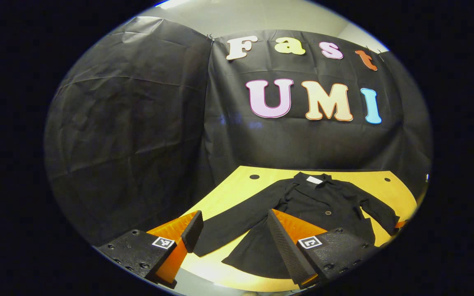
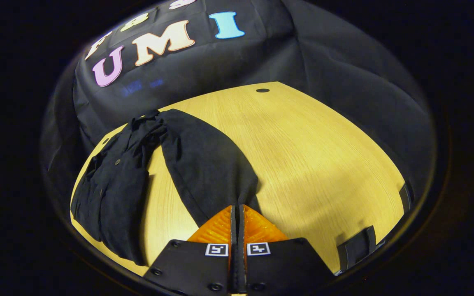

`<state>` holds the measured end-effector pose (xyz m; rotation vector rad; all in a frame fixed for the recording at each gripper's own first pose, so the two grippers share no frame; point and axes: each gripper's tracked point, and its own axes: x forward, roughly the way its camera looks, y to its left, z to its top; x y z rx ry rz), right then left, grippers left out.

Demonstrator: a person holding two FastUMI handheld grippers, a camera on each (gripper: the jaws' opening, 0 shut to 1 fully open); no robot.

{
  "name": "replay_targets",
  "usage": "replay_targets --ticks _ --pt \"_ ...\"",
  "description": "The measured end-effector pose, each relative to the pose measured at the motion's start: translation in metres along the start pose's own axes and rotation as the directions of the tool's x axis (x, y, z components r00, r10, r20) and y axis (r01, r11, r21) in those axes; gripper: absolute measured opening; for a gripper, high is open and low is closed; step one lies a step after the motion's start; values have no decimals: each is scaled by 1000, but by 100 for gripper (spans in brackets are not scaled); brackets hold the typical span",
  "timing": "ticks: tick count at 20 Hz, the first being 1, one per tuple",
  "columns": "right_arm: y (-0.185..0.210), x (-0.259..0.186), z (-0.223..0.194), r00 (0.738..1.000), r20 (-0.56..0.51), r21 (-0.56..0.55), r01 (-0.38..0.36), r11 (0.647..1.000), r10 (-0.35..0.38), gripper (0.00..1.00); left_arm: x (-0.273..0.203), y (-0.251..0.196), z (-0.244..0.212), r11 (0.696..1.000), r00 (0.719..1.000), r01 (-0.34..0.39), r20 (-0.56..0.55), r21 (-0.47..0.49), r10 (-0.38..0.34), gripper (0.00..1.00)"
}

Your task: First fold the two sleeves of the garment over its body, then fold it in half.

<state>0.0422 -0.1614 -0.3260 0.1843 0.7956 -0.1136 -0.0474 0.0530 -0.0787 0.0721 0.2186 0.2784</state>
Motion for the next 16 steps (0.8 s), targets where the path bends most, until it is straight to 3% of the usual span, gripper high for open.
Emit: replay_targets --ticks 7,16 --pt "49 -16 64 994 90 -10 -68 998 68 2 11 0 -8 999 999 34 -20 -8 -35 93" --pt "156 -15 180 969 217 -54 -106 993 115 2 53 42 -12 996 995 91 -51 26 -90 93"
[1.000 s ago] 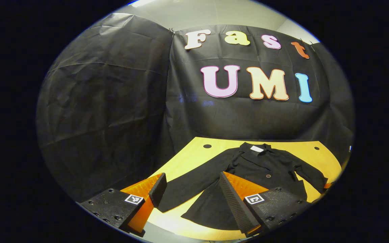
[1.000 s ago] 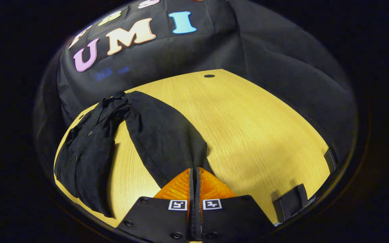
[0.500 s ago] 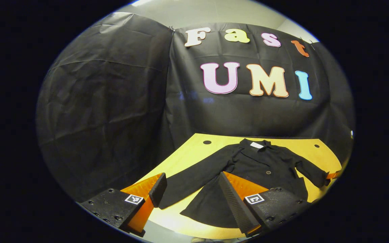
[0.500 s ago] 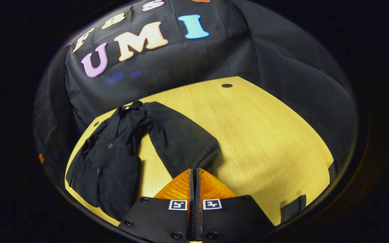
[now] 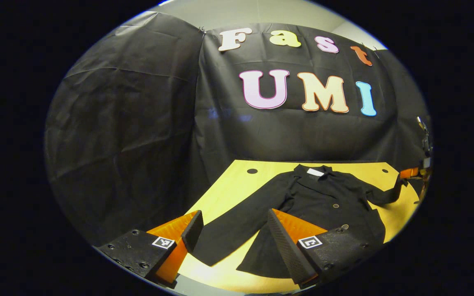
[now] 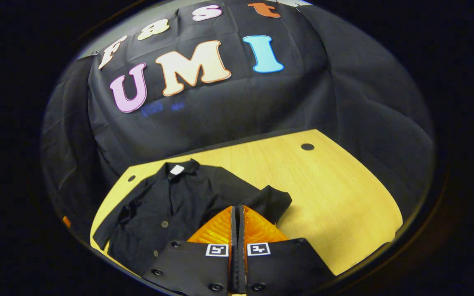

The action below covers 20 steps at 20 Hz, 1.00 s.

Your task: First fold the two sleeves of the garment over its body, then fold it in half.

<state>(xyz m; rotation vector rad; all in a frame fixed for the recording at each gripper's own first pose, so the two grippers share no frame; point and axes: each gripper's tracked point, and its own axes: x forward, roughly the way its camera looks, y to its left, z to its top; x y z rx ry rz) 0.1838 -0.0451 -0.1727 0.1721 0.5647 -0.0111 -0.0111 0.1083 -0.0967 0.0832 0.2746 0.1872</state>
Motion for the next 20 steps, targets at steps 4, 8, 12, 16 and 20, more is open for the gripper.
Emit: replay_targets --ticks 4,8,12,16,20 --pt "56 16 39 998 43 -30 -48 998 49 2 17 23 -1 1000 1000 -11 -12 -4 11 93" --pt "118 31 69 991 77 -76 -105 992 111 2 28 36 -3 1000 1000 -14 -20 -6 14 92" --pt "176 47 83 980 92 -106 -168 980 177 2 32 44 -7 1000 999 -11 -33 -19 10 92" --pt "227 66 86 972 88 -139 -207 969 220 2 32 49 -13 1000 999 -3 -43 -27 2 93" --pt "283 84 83 959 72 -178 -260 949 276 2 32 56 -21 999 998 3 -63 -33 -5 93"
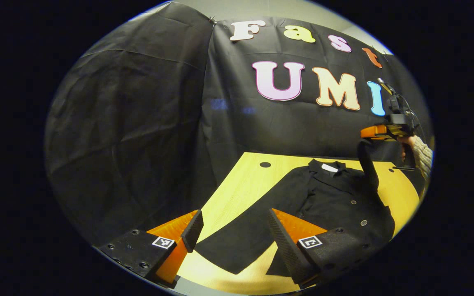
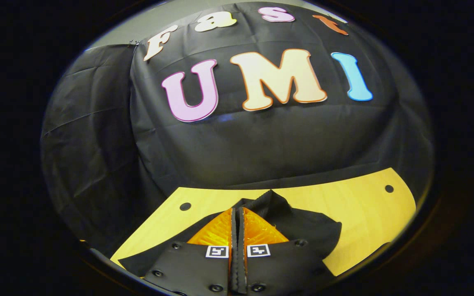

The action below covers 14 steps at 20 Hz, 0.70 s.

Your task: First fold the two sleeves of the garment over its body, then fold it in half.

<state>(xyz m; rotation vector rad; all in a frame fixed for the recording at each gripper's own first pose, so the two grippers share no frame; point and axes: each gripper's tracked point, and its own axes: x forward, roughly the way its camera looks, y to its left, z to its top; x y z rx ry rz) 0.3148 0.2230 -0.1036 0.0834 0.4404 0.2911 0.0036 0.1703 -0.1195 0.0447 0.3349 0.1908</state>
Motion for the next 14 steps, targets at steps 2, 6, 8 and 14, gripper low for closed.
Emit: replay_targets --ticks 2,6,8,14 --pt "24 17 -1 1000 -8 -24 -27 999 27 2 1 4 -3 1000 1000 -6 -5 -7 6 92" --pt "72 54 -16 996 -44 -59 -86 995 83 2 4 13 -12 1000 1000 -14 -20 -24 13 93" --pt "92 73 -33 991 -82 -74 -113 991 106 2 6 15 -15 999 999 -27 -31 -18 27 92" --pt "114 119 -82 981 -159 -122 -135 983 115 2 10 23 -31 998 996 -49 -75 -39 46 93"
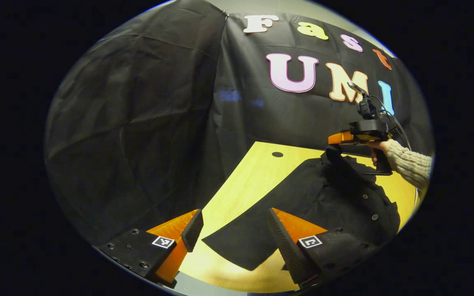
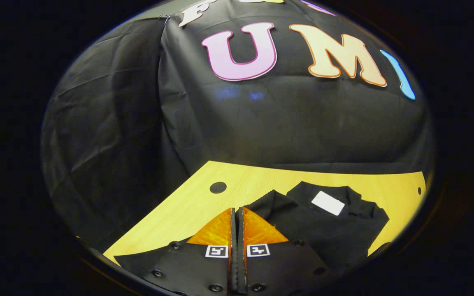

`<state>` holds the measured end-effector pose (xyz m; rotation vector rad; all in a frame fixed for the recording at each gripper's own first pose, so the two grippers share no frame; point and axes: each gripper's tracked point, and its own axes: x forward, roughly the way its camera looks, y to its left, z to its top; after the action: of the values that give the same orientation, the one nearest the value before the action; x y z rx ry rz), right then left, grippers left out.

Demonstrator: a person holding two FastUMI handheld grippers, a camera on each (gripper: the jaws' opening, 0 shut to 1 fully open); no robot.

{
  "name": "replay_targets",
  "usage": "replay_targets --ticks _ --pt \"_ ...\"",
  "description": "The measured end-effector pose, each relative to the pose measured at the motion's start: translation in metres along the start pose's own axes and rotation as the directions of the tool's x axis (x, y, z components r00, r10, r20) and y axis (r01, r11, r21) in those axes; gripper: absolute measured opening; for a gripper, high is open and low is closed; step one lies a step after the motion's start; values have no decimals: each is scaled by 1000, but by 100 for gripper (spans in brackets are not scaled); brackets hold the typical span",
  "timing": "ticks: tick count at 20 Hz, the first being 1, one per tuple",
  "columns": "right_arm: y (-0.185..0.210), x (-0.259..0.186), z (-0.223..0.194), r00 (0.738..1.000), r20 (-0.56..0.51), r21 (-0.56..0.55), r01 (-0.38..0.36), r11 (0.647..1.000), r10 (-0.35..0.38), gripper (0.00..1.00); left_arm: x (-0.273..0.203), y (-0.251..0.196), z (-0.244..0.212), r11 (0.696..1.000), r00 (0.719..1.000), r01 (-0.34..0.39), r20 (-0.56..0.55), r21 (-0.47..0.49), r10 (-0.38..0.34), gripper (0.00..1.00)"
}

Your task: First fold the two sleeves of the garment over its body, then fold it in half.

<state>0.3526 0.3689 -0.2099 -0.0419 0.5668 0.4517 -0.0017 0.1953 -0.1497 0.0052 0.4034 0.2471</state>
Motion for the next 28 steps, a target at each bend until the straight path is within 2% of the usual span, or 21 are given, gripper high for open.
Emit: replay_targets --ticks 5,13,15,17,18,19,23,28 --pt "10 36 -30 998 -59 -11 6 1000 -6 2 1 7 -27 1000 998 -4 -57 -6 4 93" --pt "10 56 -52 993 -115 -30 27 999 -30 4 -5 7 -67 999 986 9 -169 -54 -18 94" --pt "11 54 -53 993 -112 -46 28 999 -33 7 -4 8 -75 999 981 1 -192 -38 -9 95" --pt "17 52 -54 993 -115 -40 9 999 -13 13 0 1 -77 999 980 8 -198 -33 -15 95" --pt "20 50 -54 993 -118 -36 -2 999 -2 21 0 -1 -80 999 979 13 -204 -35 -20 95" --pt "24 48 -53 993 -120 -35 -18 999 14 17 2 -3 -82 999 977 18 -211 -39 -26 94" --pt "20 32 -41 996 -90 -79 -13 997 6 100 6 -6 -99 999 968 24 -249 -38 -32 94" --pt "18 -4 -18 1000 -12 -47 -12 999 11 99 6 -6 -104 1000 964 20 -266 15 -16 95"
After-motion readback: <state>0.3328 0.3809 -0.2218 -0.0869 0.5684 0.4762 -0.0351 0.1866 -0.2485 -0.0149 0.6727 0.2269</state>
